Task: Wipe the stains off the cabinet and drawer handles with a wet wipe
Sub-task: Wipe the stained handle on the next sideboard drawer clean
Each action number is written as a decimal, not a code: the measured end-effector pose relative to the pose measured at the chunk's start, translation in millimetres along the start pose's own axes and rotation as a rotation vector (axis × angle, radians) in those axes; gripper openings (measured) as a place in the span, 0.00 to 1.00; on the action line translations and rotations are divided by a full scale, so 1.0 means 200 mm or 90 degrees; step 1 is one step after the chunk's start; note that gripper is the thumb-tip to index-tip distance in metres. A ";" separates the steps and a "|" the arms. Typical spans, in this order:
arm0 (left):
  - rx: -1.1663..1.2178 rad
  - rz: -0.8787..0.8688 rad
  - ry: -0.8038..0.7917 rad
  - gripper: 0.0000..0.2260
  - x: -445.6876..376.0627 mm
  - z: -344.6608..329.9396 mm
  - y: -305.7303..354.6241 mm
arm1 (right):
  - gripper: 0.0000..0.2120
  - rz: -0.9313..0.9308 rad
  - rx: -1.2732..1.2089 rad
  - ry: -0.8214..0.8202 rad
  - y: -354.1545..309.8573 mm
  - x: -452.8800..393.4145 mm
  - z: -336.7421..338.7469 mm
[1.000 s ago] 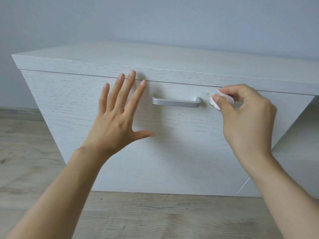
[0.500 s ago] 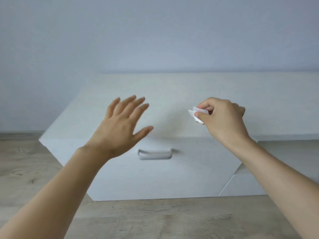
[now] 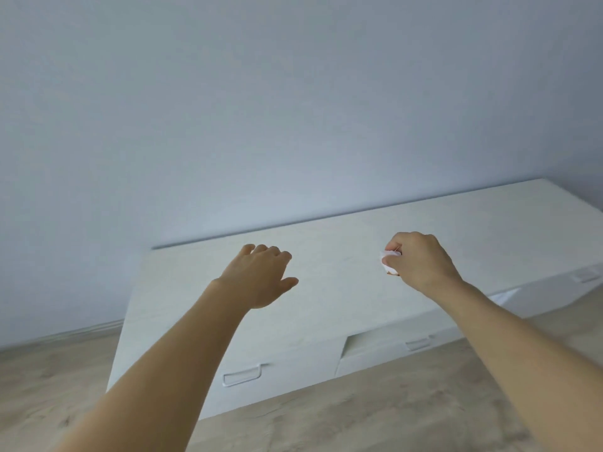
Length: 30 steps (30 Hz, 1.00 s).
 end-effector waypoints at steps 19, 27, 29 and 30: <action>-0.030 -0.270 0.140 0.24 -0.87 1.36 1.78 | 0.03 -0.146 0.075 0.222 1.26 0.14 1.91; -0.029 -0.327 0.197 0.25 -1.57 1.74 2.49 | 0.04 -0.151 0.052 0.333 1.84 -0.23 2.48; -0.033 -0.338 0.194 0.25 -1.76 1.84 2.65 | 0.04 -0.158 0.046 0.337 2.00 -0.34 2.60; -0.039 -0.343 0.195 0.25 -1.86 1.89 2.74 | 0.05 -0.164 0.041 0.341 2.09 -0.39 2.67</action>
Point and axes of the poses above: each hand's wrist, its own x-axis away from the middle knuckle, its own z-axis out of the back of the hand, y = z × x, the point moved 4 cm from there along -x, towards the middle knuckle, and after that the axes turned 2 degrees about -x, right-handed, at the moved point
